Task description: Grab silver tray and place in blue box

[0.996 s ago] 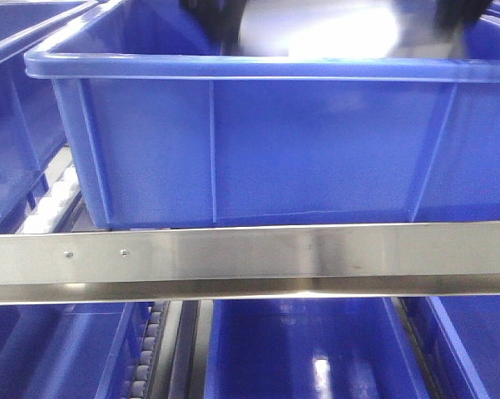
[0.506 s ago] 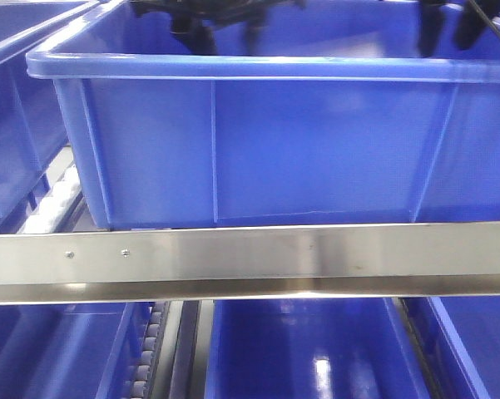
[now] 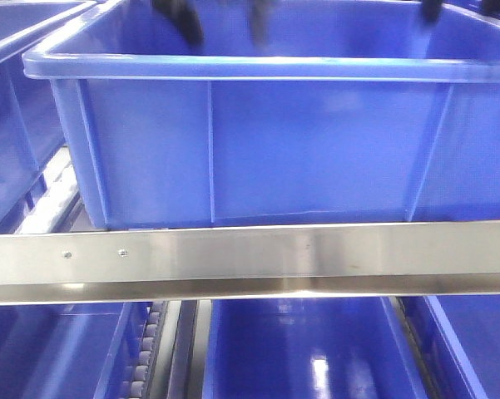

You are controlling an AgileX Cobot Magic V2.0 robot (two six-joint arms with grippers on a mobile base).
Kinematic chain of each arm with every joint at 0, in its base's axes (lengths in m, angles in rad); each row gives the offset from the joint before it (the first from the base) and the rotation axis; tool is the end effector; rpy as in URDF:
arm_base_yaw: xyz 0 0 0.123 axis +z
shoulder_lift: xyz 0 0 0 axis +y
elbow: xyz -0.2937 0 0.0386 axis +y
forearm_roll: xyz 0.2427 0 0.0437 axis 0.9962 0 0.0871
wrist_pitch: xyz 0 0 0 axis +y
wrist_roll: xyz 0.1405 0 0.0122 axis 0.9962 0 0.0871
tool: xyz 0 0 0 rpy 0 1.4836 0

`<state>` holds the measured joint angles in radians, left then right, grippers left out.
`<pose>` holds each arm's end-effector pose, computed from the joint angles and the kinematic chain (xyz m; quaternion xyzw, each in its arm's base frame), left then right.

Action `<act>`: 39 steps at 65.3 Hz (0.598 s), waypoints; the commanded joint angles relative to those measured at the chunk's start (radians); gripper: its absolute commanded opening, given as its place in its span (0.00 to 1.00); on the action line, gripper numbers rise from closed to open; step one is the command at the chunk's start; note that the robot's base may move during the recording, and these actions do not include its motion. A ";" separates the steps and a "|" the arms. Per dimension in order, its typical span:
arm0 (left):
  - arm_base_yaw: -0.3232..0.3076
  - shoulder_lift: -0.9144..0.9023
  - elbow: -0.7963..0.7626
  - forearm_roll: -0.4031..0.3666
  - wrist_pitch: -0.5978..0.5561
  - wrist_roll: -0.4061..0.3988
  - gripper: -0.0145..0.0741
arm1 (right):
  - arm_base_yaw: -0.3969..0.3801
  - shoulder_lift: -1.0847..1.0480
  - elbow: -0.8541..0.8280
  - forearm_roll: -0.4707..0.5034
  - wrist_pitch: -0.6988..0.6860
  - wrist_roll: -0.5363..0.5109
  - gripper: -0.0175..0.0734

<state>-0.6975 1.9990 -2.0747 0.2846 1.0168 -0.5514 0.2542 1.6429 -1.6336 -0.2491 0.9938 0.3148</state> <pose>0.3953 -0.2874 0.3345 0.0951 0.9225 -0.0902 0.3631 0.3832 0.0694 0.3463 -0.0022 0.9400 -0.0260 0.3401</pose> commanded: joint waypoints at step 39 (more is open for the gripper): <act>-0.007 -0.470 0.444 0.012 -0.079 0.169 0.05 | -0.003 -0.489 0.417 0.004 -0.215 -0.046 0.25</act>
<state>-0.7011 1.6440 -1.7014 0.2827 1.0535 -0.3751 0.2542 1.2293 -1.2483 -0.2286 0.8698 0.2927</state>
